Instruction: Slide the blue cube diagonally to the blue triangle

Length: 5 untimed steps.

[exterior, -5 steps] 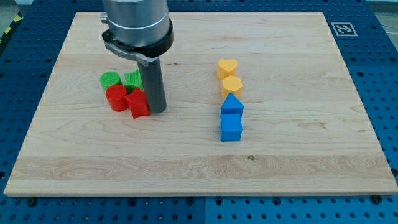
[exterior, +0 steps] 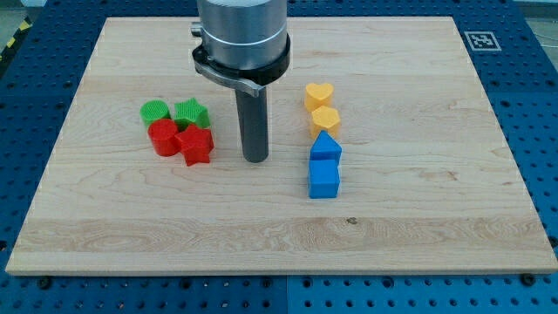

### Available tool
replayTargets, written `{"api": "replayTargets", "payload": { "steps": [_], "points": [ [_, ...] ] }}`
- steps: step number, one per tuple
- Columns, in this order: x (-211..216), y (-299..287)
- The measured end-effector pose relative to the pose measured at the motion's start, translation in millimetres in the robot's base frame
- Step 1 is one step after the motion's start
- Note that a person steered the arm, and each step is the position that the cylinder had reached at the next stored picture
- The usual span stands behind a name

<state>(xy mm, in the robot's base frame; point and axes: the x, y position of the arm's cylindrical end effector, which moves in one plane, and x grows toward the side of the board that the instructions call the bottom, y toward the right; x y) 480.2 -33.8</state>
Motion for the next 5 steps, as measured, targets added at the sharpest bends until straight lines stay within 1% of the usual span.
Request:
{"api": "replayTargets", "payload": {
  "steps": [2, 3, 4, 5],
  "points": [
    [7.6, 0.0],
    [32.7, 4.3],
    [49.9, 23.5],
    [56.9, 57.4]
  ]
}}
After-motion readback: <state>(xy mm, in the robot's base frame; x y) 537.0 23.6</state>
